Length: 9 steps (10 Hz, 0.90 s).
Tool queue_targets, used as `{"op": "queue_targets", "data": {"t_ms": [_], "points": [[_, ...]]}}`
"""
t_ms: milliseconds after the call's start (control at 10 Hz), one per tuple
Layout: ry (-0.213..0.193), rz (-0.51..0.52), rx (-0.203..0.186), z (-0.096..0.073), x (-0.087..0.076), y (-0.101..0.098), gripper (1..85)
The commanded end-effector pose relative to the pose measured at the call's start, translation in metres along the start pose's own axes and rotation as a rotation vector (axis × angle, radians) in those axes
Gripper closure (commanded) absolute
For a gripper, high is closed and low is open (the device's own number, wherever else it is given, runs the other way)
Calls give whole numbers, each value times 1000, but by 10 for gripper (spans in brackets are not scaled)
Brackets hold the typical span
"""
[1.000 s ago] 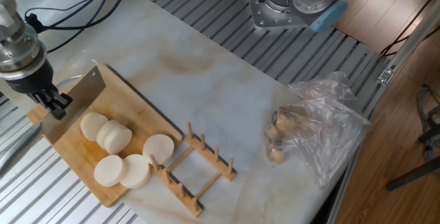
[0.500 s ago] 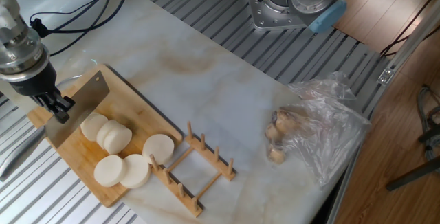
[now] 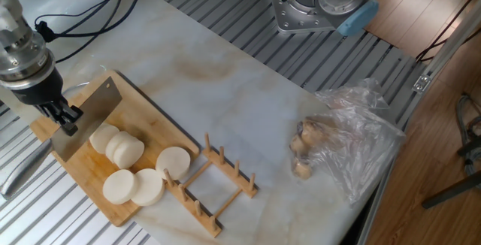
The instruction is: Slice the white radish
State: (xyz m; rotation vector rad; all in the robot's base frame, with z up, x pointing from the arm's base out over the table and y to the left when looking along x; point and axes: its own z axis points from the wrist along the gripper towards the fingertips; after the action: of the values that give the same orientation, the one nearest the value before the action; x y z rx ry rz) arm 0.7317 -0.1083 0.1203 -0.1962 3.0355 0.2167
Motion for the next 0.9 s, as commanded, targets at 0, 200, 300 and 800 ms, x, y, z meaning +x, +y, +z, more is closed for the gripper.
{"op": "queue_targets", "data": {"t_ms": [0,200,300,800], "points": [[-13,2,-21,0,-1,3,843],[-24,2,-35,2,-1,6,843],[-25,1,-37,4,-1,5,843],[-32,-1,-51,9,0,7,843]]}}
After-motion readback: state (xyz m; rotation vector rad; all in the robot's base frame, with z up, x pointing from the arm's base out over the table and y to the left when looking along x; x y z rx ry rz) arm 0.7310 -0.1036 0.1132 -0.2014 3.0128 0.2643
